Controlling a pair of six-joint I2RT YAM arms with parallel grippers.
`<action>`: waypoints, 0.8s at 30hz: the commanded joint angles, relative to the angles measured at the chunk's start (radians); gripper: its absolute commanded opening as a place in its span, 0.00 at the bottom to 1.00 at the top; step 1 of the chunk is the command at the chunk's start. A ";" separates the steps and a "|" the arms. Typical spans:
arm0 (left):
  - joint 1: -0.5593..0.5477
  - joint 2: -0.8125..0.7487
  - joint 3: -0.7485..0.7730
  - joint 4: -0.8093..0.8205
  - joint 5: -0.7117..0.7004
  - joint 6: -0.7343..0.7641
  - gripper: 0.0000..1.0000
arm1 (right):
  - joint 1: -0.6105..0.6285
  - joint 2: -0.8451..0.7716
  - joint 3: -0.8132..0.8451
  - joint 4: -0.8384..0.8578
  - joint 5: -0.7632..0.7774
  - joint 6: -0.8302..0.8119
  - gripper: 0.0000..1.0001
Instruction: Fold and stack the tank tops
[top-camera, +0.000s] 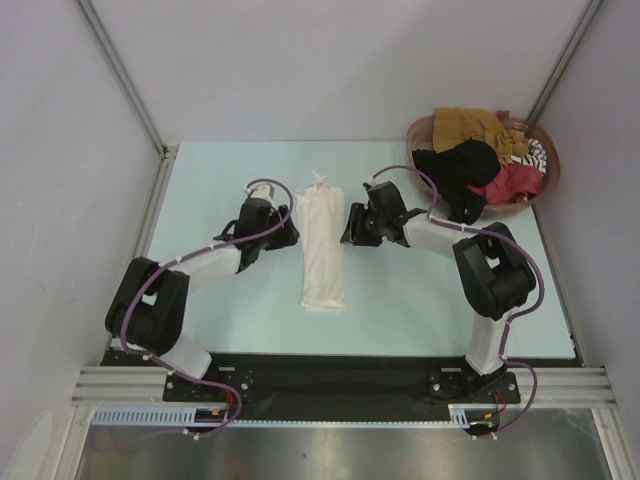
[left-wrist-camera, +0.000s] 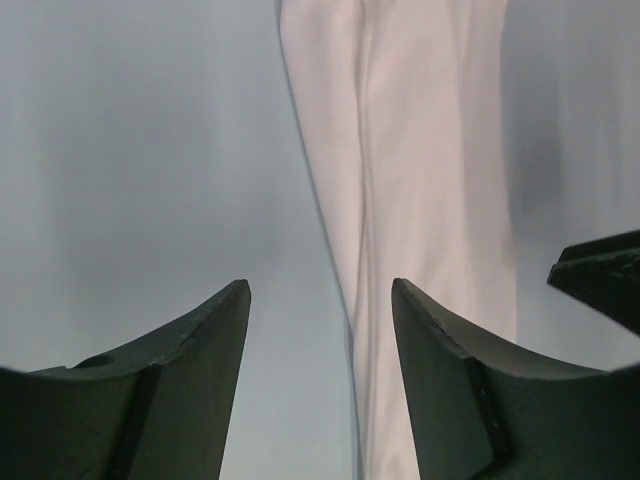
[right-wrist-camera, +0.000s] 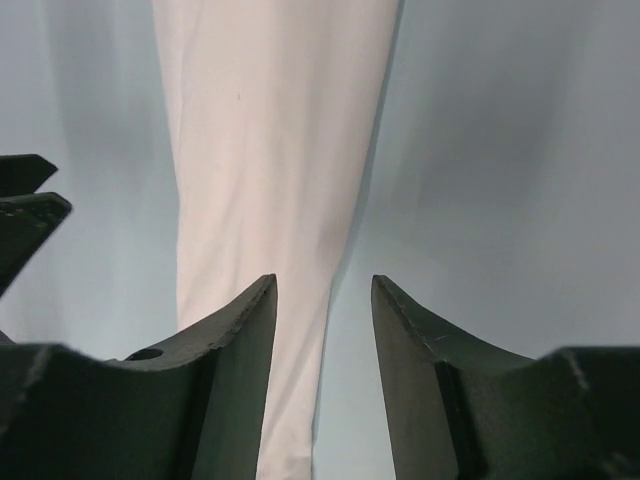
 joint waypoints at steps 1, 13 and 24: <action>-0.023 -0.082 -0.120 0.091 0.005 -0.033 0.64 | 0.024 -0.073 -0.072 0.070 0.003 0.016 0.49; -0.024 -0.091 -0.214 0.202 0.046 -0.038 0.63 | 0.050 -0.062 -0.130 0.108 -0.048 0.022 0.42; -0.023 -0.071 -0.210 0.203 0.056 -0.041 0.63 | 0.078 -0.039 -0.132 0.110 -0.055 0.022 0.37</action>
